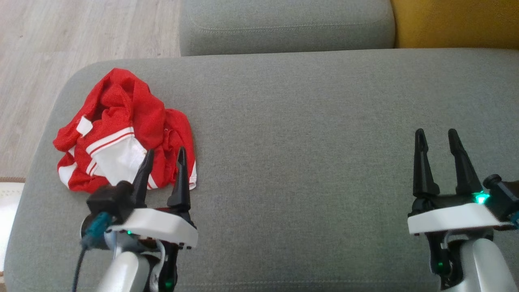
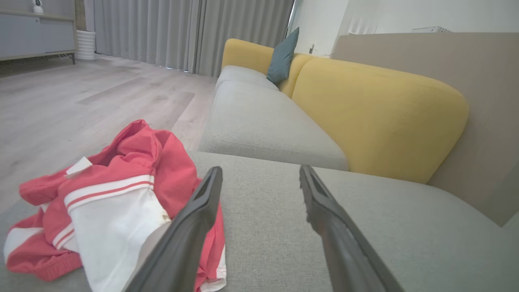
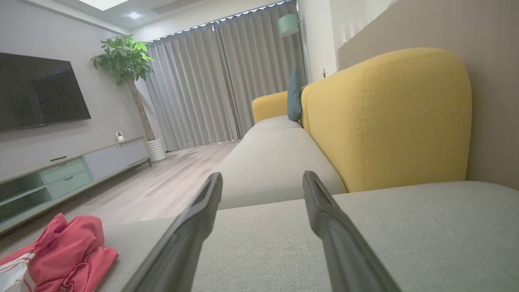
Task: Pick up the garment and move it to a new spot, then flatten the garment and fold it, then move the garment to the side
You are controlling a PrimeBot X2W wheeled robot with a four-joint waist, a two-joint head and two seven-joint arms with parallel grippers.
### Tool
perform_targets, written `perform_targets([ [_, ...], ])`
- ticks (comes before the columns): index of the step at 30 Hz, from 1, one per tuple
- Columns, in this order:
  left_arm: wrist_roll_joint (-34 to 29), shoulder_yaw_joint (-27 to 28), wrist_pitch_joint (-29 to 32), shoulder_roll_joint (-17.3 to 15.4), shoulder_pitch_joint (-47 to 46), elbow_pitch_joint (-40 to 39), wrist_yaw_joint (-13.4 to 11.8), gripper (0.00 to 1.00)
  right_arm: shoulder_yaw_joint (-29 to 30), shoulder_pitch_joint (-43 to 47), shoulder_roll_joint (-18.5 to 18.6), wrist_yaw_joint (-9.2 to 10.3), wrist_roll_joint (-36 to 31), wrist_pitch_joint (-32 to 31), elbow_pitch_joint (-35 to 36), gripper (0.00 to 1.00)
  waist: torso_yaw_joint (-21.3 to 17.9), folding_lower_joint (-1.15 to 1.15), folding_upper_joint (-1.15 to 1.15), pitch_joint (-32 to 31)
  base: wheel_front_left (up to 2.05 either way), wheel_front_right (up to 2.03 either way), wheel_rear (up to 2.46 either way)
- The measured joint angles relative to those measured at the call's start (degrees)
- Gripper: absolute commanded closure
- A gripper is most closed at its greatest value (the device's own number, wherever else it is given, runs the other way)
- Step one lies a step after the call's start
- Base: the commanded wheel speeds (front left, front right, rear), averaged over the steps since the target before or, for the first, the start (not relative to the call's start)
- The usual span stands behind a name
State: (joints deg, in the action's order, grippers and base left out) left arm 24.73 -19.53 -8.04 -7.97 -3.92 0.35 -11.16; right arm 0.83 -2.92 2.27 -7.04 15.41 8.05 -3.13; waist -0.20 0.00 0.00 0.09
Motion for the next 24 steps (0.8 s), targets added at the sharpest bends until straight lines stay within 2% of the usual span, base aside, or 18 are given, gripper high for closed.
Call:
perform_targets([
  [12,-10.13,-9.82,-2.16,-4.87,-2.72,0.25,-7.61,0.00,-0.87,0.00,0.02,-0.01,-10.38,2.09,0.77,0.00,0.11,0.00,0.00,0.03,0.00,0.00,0.00],
  [16,-11.34,-11.90,-2.74,-5.55,-3.40,-0.05,-9.64,0.00,-1.44,0.00,0.04,-0.01,-10.34,2.85,1.20,0.00,0.25,0.00,0.00,0.05,0.00,0.00,0.00],
  [21,-6.64,-10.49,-3.75,-3.86,-3.10,-1.26,-9.46,0.00,-1.72,0.01,0.05,-0.01,-9.21,3.63,0.22,0.00,0.36,0.00,0.00,0.03,0.00,0.00,0.00],
  [24,-5.48,-8.08,-4.28,-2.33,-2.11,-1.25,-7.53,0.00,-1.69,0.01,0.09,-0.01,-6.22,4.08,-1.45,0.00,0.42,0.00,0.00,-0.04,0.00,0.00,0.00],
])
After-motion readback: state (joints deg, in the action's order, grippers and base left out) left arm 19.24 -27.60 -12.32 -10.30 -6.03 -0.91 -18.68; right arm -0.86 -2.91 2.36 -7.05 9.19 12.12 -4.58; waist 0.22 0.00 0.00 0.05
